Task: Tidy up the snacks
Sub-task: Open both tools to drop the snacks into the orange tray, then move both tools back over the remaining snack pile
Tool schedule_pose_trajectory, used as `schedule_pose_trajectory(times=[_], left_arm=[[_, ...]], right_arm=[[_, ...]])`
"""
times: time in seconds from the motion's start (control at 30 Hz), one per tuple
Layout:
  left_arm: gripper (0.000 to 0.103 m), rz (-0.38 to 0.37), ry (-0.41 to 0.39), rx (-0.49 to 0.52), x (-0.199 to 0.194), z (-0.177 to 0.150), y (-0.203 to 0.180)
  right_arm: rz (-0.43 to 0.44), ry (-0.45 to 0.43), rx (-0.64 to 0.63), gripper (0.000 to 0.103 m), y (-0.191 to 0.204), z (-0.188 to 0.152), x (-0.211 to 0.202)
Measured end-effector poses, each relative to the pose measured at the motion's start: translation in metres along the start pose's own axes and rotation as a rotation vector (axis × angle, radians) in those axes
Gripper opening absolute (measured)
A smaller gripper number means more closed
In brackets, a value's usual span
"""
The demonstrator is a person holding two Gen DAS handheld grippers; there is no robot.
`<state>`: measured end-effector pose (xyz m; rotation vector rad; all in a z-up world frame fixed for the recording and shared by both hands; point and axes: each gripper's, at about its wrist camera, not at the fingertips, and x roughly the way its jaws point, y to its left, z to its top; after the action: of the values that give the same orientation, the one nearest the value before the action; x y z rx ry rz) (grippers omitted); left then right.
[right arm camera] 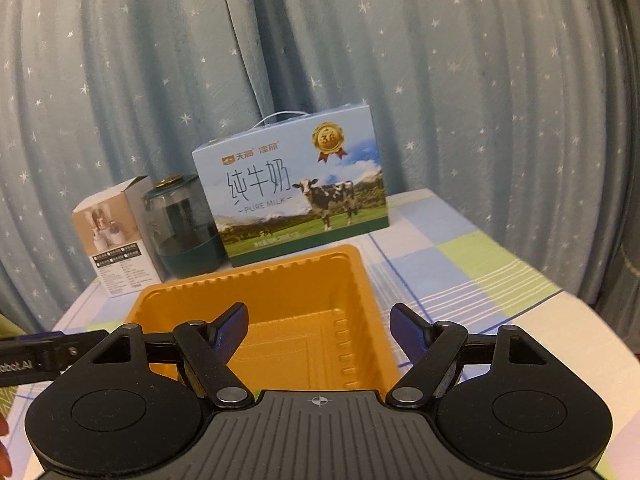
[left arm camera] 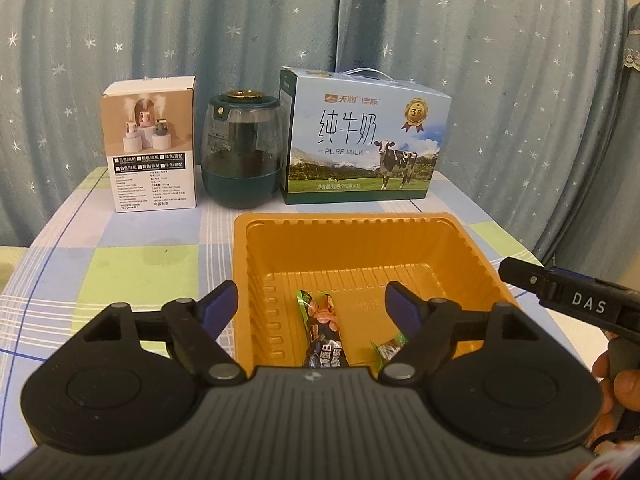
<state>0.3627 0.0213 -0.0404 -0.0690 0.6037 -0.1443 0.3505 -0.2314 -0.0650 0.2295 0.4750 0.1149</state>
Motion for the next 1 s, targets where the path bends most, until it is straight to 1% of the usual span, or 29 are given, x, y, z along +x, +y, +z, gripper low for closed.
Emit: schedule_pose_trajectory(times=[0.07,0.13,0.3,0.4,0.57,0.7,0.8,1.0], left_arm=[[0.09,0.008,-0.01,0.002,-0.009,-0.004,-0.001],[0.093,0.014,-0.022,0.004,-0.02,-0.01,-0.003],[0.097,0.022,-0.032,0.025,-0.046,-0.023,-0.008],[0.103,0.037,-0.046,0.032,-0.063,-0.035,-0.01],[0.103,0.053,-0.029,0.024,-0.089,-0.058,-0.006],[0.103,0.074,-0.026,0.032,-0.111,-0.079,-0.002],[0.103,0.071,-0.022,0.018,-0.127,-0.097,0.003],[0.103,0.081,0.009,-0.029,-0.152,-0.135,0.009]], right_arm=[[-0.009,0.0,-0.006,0.078,-0.003,-0.002,-0.008],[-0.018,0.0,-0.002,0.078,-0.008,-0.004,-0.018],[-0.038,0.011,0.019,0.078,-0.019,-0.012,-0.047],[-0.047,0.013,0.037,0.078,-0.025,-0.018,-0.066],[-0.057,0.026,0.054,0.078,-0.031,-0.031,-0.097],[-0.056,0.043,0.034,0.078,-0.03,-0.048,-0.119],[-0.06,0.077,0.029,0.078,-0.031,-0.066,-0.132],[-0.067,0.152,0.043,0.078,-0.031,-0.1,-0.152]])
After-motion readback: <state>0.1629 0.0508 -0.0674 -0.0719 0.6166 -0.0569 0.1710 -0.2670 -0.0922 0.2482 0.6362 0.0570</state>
